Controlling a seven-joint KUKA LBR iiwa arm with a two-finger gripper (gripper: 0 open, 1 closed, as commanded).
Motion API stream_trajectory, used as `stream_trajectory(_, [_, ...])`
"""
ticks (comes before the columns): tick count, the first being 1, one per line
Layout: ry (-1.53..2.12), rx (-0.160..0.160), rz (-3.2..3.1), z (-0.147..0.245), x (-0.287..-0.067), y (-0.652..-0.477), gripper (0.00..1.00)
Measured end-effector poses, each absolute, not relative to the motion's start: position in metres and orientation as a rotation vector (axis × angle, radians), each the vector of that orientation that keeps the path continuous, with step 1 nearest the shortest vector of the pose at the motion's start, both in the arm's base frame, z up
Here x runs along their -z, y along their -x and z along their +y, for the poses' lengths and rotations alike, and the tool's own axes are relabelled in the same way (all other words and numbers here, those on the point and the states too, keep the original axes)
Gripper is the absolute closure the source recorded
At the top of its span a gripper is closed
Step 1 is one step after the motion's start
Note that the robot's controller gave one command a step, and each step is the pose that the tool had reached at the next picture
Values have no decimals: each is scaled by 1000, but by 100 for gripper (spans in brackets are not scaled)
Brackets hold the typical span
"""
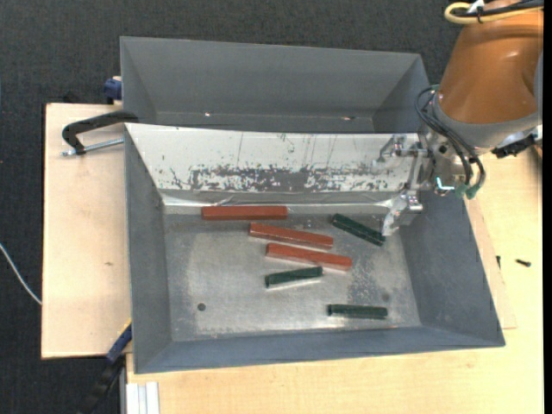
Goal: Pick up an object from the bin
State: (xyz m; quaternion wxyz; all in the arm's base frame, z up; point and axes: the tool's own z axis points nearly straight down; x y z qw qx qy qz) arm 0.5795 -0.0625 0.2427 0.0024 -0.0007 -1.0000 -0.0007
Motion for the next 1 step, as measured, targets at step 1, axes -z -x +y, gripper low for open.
stream_trajectory(1, [0, 1, -3145, -62, -247, -581, 0])
